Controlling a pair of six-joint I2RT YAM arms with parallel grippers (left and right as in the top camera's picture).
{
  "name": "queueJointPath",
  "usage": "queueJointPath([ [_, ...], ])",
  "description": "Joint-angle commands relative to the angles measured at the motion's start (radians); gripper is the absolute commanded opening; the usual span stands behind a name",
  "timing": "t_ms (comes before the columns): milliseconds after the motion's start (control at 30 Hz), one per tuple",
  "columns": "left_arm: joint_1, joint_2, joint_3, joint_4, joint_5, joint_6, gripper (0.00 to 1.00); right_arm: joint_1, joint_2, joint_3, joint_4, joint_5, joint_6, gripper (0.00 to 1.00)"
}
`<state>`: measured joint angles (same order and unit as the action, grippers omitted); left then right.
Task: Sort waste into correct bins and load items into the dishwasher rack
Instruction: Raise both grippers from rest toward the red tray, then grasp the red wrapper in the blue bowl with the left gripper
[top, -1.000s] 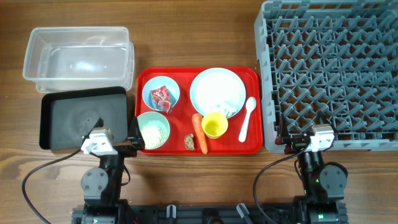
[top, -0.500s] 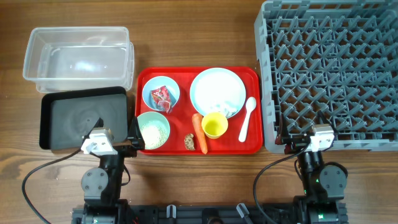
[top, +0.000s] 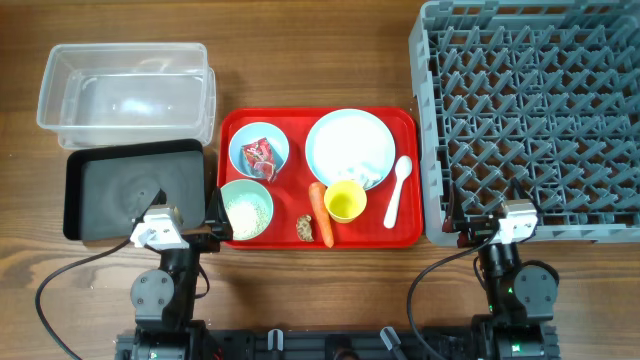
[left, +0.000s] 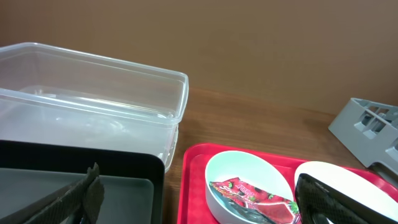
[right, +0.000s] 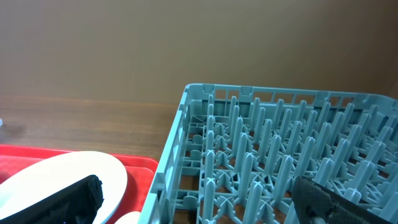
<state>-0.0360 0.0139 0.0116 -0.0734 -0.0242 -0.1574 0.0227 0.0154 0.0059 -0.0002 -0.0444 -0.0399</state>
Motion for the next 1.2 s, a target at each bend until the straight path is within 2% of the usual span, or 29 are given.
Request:
queueJointPath([
  [0, 0.008, -0.005, -0.006, 0.002, 0.016, 0.019, 1.00, -0.001, -0.005, -0.001, 0.002, -0.009, -0.013, 1.00],
  [300, 0.008, 0.000, -0.006, 0.002, 0.016, 0.008, 1.00, -0.001, -0.004, -0.001, 0.002, -0.009, 0.033, 1.00],
  [567, 0.008, 0.054, -0.006, 0.002, 0.016, -0.093, 1.00, -0.001, 0.031, 0.042, -0.030, -0.009, 0.073, 1.00],
  [667, 0.008, 0.089, 0.007, 0.002, 0.016, -0.121, 1.00, -0.001, 0.073, 0.092, -0.050, -0.008, 0.072, 1.00],
  [767, 0.008, 0.187, 0.095, -0.018, 0.016, -0.121, 1.00, -0.001, 0.215, 0.211, -0.084, -0.009, 0.070, 1.00],
  [967, 0.008, 0.392, 0.307, -0.204, 0.016, -0.121, 1.00, -0.001, 0.451, 0.418, -0.200, -0.010, 0.119, 1.00],
  [1167, 0.008, 0.651, 0.613, -0.476, 0.020, -0.120, 1.00, -0.001, 0.715, 0.665, -0.438, -0.088, 0.121, 1.00],
])
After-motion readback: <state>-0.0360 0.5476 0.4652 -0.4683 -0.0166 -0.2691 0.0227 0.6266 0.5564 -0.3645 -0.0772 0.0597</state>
